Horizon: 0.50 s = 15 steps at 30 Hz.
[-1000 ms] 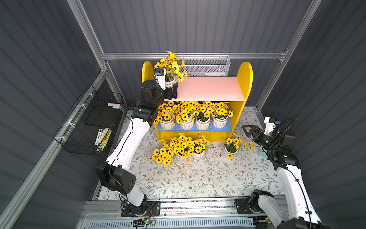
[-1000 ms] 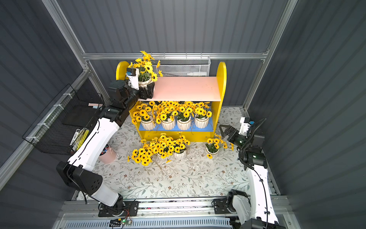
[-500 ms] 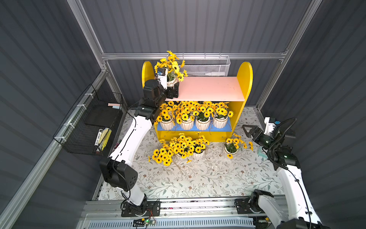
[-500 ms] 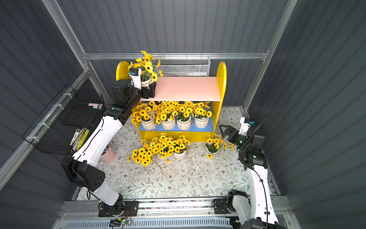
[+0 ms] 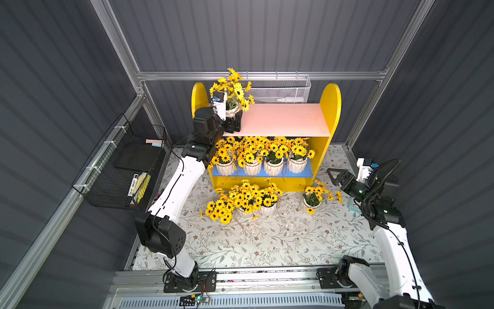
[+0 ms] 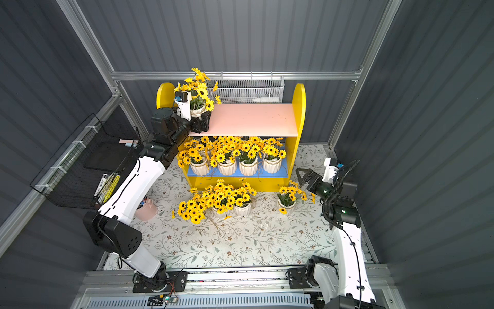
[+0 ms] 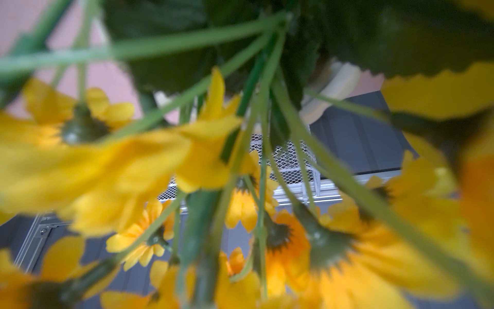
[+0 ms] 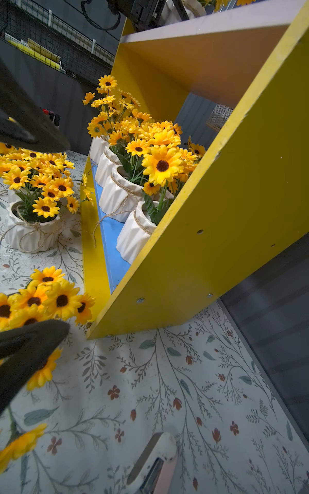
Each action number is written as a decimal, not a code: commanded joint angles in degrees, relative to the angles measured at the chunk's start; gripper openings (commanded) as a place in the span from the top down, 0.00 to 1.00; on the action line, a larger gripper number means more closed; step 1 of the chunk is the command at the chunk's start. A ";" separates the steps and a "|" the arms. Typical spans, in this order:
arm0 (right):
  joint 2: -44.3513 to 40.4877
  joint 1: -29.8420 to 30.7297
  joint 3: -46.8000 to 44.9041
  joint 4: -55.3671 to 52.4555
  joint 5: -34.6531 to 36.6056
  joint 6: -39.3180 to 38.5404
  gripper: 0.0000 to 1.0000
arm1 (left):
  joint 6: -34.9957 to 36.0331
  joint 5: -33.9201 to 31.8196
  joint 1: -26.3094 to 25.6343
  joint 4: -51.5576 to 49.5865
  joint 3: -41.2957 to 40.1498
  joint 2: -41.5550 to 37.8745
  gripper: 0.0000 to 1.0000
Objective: Take the sunflower pots off the shelves
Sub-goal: Pick up the sunflower pot from the shelf.
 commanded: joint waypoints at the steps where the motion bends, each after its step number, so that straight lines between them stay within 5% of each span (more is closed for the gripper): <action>1: -0.96 0.27 1.08 0.40 0.04 0.46 0.01 | 2.05 4.78 -0.14 1.24 2.45 -1.83 1.00; 15: -2.02 0.26 2.00 0.14 1.22 1.38 0.01 | 6.43 4.76 -9.01 4.33 -3.13 -11.27 1.00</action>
